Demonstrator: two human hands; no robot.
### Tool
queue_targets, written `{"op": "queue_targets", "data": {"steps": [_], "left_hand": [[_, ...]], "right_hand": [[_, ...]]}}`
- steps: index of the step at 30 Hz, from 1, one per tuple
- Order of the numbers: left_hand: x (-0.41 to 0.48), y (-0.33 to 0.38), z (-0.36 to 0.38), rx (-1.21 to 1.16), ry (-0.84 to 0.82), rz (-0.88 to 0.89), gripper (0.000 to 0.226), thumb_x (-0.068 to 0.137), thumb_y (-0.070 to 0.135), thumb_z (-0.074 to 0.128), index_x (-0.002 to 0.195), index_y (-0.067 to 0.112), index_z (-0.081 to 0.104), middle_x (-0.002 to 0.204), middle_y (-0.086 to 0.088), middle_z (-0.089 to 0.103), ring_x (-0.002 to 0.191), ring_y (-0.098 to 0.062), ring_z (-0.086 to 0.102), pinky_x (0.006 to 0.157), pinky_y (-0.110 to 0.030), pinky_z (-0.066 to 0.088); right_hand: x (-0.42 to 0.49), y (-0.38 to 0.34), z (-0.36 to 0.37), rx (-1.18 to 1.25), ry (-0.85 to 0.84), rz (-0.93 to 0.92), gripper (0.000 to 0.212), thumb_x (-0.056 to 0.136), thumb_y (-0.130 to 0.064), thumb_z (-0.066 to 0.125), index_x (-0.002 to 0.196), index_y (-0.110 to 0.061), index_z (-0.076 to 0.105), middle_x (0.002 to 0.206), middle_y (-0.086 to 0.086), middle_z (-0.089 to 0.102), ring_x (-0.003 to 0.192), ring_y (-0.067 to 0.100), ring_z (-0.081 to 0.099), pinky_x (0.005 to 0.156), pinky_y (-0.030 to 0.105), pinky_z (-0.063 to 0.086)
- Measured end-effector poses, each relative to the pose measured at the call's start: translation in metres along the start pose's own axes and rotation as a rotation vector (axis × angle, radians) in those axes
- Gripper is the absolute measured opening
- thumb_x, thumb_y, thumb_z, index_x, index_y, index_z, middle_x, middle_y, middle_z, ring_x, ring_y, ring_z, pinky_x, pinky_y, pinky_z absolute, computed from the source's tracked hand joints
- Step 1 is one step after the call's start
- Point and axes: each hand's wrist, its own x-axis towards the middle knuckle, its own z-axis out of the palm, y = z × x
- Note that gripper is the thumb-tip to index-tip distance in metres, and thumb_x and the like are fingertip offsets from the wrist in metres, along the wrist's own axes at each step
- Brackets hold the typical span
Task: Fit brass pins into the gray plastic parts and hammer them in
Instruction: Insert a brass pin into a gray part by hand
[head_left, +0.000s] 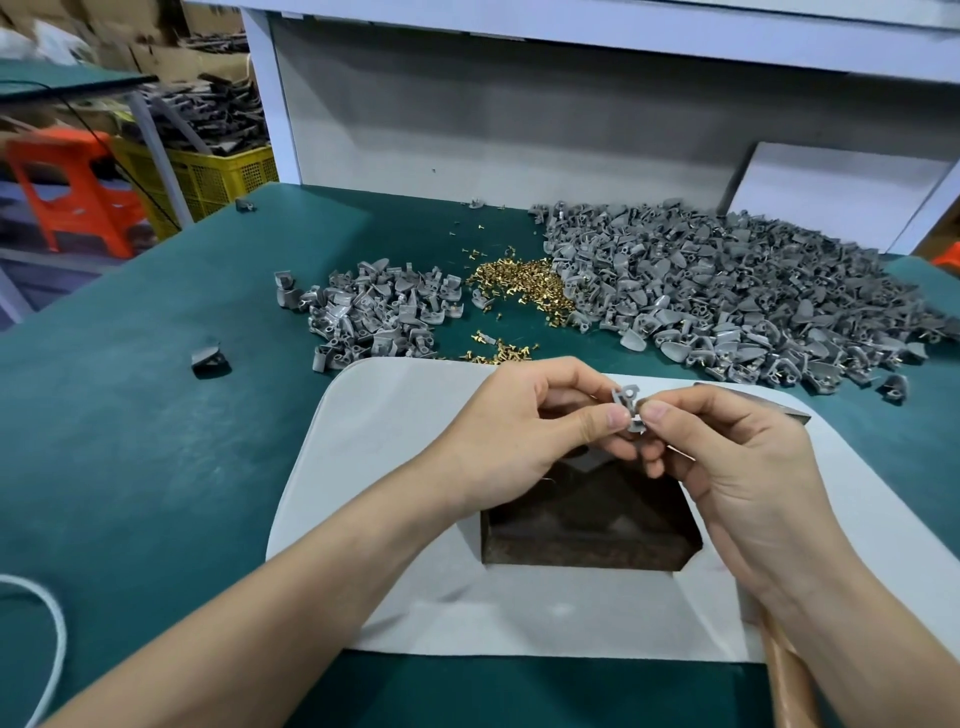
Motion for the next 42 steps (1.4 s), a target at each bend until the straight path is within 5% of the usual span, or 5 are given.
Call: {"op": "queue_targets", "data": {"steps": [12, 20, 26, 32, 42], "left_hand": [[0.000, -0.003, 0.000, -0.013, -0.002, -0.017, 0.012, 0.088, -0.003, 0.059, 0.098, -0.010, 0.059, 0.093, -0.025, 0.069, 0.082, -0.029, 0.070, 0.085, -0.038, 0.055], [-0.001, -0.002, 0.000, -0.046, -0.016, -0.031, 0.005, 0.087, -0.006, 0.058, 0.092, -0.006, 0.059, 0.094, -0.027, 0.067, 0.080, -0.028, 0.069, 0.081, -0.031, 0.058], [-0.001, -0.002, 0.001, -0.045, 0.015, -0.030, 0.009, 0.087, -0.004, 0.058, 0.095, -0.007, 0.059, 0.090, -0.023, 0.070, 0.079, -0.026, 0.070, 0.082, -0.036, 0.056], [0.000, -0.002, 0.000, -0.011, 0.020, 0.002, 0.006, 0.087, -0.002, 0.059, 0.092, -0.004, 0.061, 0.082, -0.012, 0.071, 0.073, -0.020, 0.071, 0.080, -0.038, 0.056], [0.000, 0.000, 0.000, 0.020, -0.003, -0.009, 0.009, 0.087, 0.003, 0.060, 0.093, -0.004, 0.062, 0.081, -0.016, 0.070, 0.068, -0.019, 0.069, 0.081, -0.046, 0.055]], "right_hand": [[0.001, 0.002, -0.002, -0.068, -0.006, -0.023, 0.021, 0.058, -0.029, 0.074, 0.068, -0.011, 0.073, 0.055, 0.009, 0.061, 0.049, 0.016, 0.054, 0.048, 0.020, 0.047], [0.003, 0.005, -0.005, -0.102, -0.031, -0.025, 0.054, 0.043, -0.057, 0.085, 0.068, -0.011, 0.072, 0.056, 0.011, 0.060, 0.048, 0.018, 0.052, 0.048, 0.023, 0.045], [0.003, 0.005, -0.006, -0.094, -0.069, -0.030, 0.048, 0.051, -0.053, 0.084, 0.071, -0.011, 0.072, 0.058, 0.011, 0.059, 0.050, 0.019, 0.053, 0.052, 0.023, 0.047], [0.004, 0.001, -0.005, 0.002, -0.107, 0.019, 0.019, 0.063, -0.025, 0.070, 0.070, -0.008, 0.074, 0.063, 0.011, 0.063, 0.052, 0.019, 0.056, 0.049, 0.023, 0.048], [0.006, 0.001, -0.010, -0.067, -0.147, 0.012, 0.018, 0.060, -0.027, 0.074, 0.070, -0.011, 0.074, 0.062, 0.013, 0.065, 0.051, 0.019, 0.059, 0.048, 0.023, 0.049]]}}
